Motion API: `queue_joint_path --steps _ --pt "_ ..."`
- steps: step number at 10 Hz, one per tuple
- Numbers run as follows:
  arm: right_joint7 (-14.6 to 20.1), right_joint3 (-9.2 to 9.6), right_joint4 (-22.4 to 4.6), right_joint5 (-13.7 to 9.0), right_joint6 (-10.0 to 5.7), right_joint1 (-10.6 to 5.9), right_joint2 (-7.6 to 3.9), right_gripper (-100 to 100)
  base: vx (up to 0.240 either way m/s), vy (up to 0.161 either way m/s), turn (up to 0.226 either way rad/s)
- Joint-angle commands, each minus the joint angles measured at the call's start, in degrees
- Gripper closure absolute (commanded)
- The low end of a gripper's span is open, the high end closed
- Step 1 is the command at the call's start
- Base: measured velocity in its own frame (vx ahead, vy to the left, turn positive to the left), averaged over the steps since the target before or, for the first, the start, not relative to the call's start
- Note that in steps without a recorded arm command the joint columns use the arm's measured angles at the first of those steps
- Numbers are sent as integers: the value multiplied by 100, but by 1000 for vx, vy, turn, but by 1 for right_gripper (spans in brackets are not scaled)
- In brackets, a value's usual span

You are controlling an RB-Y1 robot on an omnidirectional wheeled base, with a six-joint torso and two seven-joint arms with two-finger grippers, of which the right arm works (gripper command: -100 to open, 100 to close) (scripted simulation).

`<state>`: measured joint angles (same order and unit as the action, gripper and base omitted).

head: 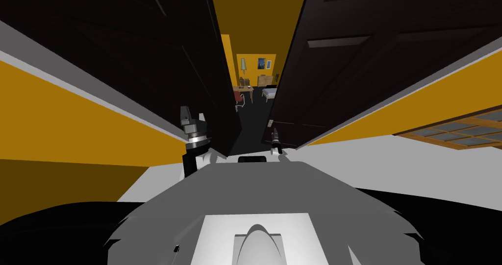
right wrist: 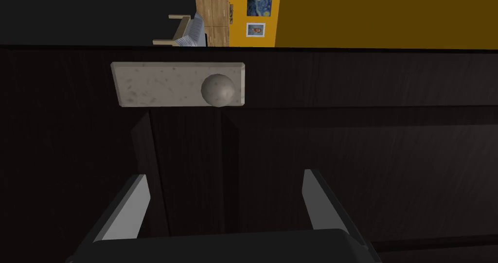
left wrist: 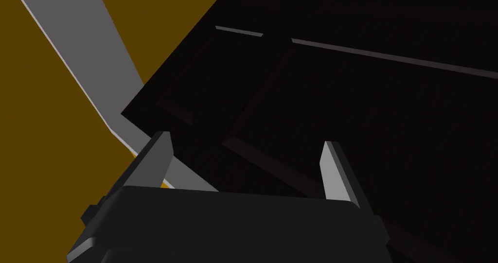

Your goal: Push the door open

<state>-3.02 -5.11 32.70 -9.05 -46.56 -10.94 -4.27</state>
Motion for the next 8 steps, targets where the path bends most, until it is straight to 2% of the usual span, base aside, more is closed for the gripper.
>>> queue_joint_path --steps 1,8 --pt "-4 -10 -6 -7 -19 5 -14 -100 82 9 19" --pt "-29 -74 -43 -52 -139 40 -25 -100 196 -32 31"
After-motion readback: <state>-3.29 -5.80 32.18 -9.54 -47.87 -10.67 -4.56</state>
